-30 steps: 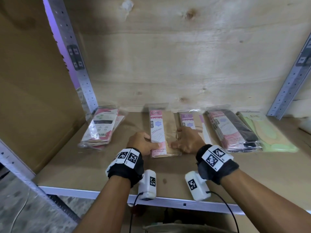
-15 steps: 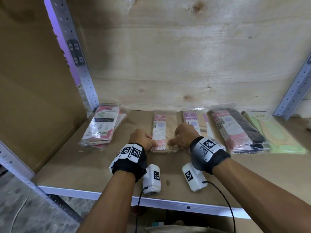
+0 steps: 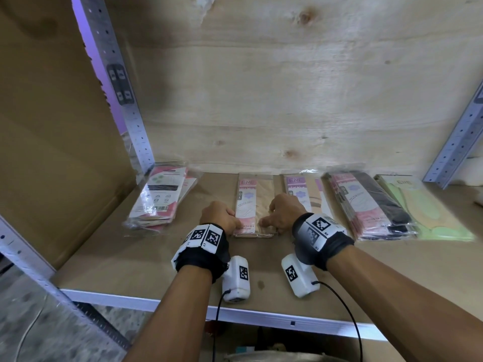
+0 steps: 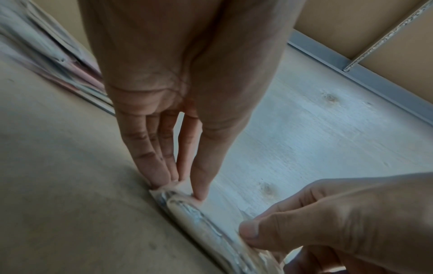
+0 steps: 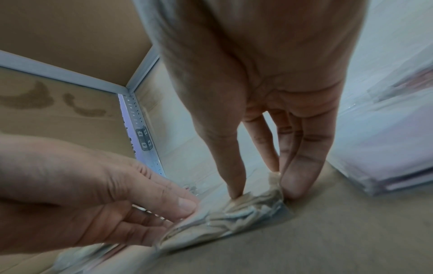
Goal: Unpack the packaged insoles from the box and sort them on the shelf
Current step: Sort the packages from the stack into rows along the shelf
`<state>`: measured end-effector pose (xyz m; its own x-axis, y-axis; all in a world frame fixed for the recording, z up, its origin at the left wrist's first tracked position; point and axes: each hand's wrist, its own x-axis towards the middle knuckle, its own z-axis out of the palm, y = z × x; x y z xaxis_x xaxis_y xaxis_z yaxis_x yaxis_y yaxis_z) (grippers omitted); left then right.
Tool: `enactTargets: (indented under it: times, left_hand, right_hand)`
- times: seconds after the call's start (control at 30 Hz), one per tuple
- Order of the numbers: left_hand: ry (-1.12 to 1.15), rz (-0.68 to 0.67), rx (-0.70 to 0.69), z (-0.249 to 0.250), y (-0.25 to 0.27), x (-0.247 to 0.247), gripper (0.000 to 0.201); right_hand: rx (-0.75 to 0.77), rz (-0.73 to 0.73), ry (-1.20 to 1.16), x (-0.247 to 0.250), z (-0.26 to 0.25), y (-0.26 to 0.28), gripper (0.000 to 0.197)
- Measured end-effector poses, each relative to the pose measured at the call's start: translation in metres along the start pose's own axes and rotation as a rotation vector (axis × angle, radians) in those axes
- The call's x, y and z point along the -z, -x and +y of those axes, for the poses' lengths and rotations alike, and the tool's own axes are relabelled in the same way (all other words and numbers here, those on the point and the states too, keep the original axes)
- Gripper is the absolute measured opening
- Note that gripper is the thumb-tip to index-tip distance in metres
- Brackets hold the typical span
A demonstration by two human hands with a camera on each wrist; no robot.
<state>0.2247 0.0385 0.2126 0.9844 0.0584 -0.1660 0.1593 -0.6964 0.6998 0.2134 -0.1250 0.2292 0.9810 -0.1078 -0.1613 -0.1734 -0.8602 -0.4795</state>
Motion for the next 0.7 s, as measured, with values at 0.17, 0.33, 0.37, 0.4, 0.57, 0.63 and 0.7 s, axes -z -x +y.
enactTargets:
  times: [0.17, 0.33, 0.37, 0.4, 0.57, 0.63, 0.7]
  left_hand:
    - [0.011, 0.004, 0.001, -0.001, 0.000, 0.002, 0.034]
    - [0.068, 0.104, -0.018, -0.007, 0.002, 0.022, 0.027]
    - [0.094, 0.130, -0.013, -0.009, 0.003, 0.029, 0.030]
    - [0.117, 0.149, -0.012, -0.011, 0.004, 0.037, 0.032]
    - [0.160, 0.264, 0.006, -0.029, 0.010, 0.076, 0.017]
    - [0.183, 0.291, 0.022, -0.038, 0.013, 0.090, 0.019]
    - [0.265, 0.279, 0.039, -0.048, 0.013, 0.105, 0.015]
  right_hand:
    - [0.003, 0.000, 0.034, 0.000, 0.002, -0.001, 0.051]
    - [0.081, 0.071, 0.046, 0.006, -0.006, 0.001, 0.055]
    - [0.102, 0.090, 0.036, 0.007, -0.010, 0.001, 0.052]
    - [0.124, 0.102, 0.019, 0.008, -0.014, 0.000, 0.049]
    - [0.177, 0.038, -0.121, -0.001, -0.046, -0.005, 0.037]
    - [0.191, 0.006, -0.192, -0.012, -0.063, -0.006, 0.027]
    - [0.205, -0.034, -0.268, -0.023, -0.082, -0.007, 0.018]
